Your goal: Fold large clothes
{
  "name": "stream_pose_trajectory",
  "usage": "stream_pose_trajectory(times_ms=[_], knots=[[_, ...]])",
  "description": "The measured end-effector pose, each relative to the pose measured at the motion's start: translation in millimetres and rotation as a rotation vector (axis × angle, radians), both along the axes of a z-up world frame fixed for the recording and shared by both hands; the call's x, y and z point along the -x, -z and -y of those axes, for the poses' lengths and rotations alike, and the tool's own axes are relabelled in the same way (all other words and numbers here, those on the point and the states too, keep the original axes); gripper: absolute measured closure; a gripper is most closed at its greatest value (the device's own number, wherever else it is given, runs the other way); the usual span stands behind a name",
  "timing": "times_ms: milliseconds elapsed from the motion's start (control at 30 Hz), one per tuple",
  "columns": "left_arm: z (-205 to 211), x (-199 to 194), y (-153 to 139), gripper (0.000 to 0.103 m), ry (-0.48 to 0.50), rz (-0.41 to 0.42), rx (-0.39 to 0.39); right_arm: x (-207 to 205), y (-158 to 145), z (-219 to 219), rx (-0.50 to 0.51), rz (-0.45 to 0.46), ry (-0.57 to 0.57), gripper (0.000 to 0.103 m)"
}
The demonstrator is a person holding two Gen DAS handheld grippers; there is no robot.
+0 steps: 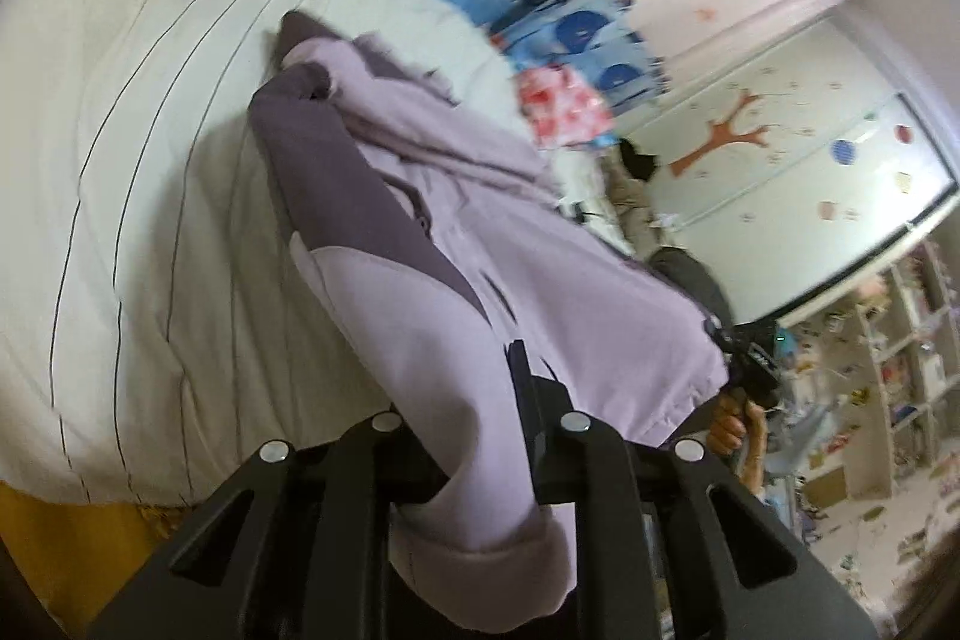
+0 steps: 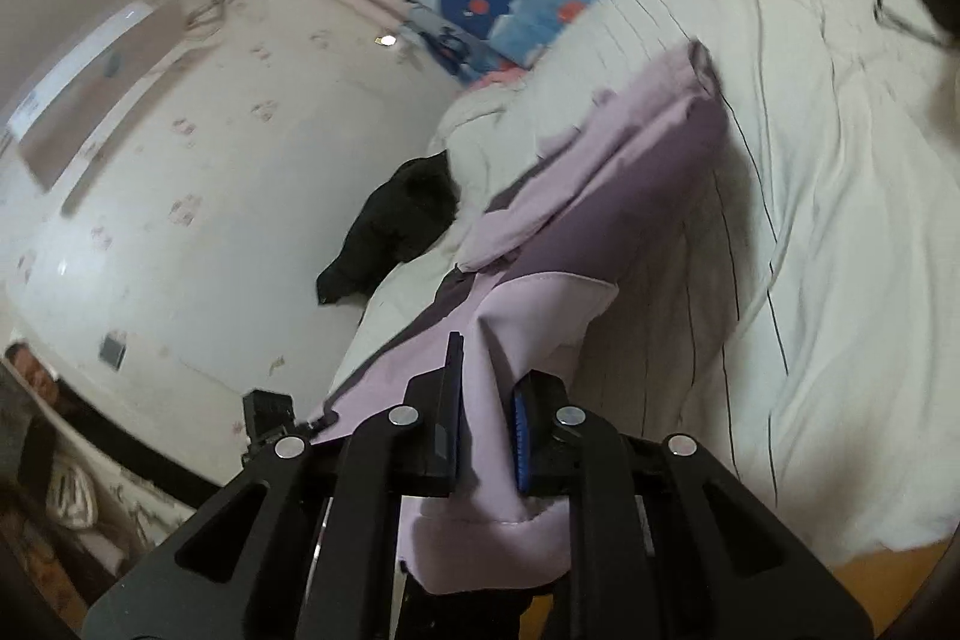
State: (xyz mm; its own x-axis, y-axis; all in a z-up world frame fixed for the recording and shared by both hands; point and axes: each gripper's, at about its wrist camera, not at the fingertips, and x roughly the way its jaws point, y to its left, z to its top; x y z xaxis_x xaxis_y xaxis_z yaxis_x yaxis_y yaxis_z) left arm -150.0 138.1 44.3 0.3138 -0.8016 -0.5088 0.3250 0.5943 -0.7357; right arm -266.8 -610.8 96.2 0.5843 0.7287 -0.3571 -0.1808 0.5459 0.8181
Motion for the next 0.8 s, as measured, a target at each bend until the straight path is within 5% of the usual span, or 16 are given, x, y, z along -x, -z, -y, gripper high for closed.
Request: stream_pose_trajectory(times_ms=[100,167,233,333,400,467,500,633,800], knots=[[-23,36,-2,0.084,0.078,-0.001,-0.022,39,-6,2,0.063,-0.031,-0.055,0.090],[-31,60,16,0.073,0.194,-0.026,-0.104,62,9,0,0.124,-0.110,-0.087,0.079],[-47,84,52,0.044,0.258,-0.106,-0.226,88,52,7,0.241,-0.282,-0.148,0.060],[-89,92,83,0.041,0.143,-0.198,-0.311,106,98,33,0.330,-0.508,-0.072,0.055],[-123,81,77,0.032,-0.010,-0.188,-0.301,98,86,47,0.288,-0.437,-0.005,0.049],[-127,56,52,0.016,-0.123,-0.054,-0.337,69,60,44,0.306,-0.311,0.034,0.026],[-115,42,41,0.010,-0.149,0.011,-0.349,42,44,35,0.333,-0.226,0.051,0.022],[-17,-36,23,0.007,-0.158,0.242,-0.367,-71,23,-17,0.442,-0.018,0.117,0.020],[105,-127,33,0.007,-0.168,0.418,-0.446,-207,58,-62,0.538,0.009,0.154,0.020]])
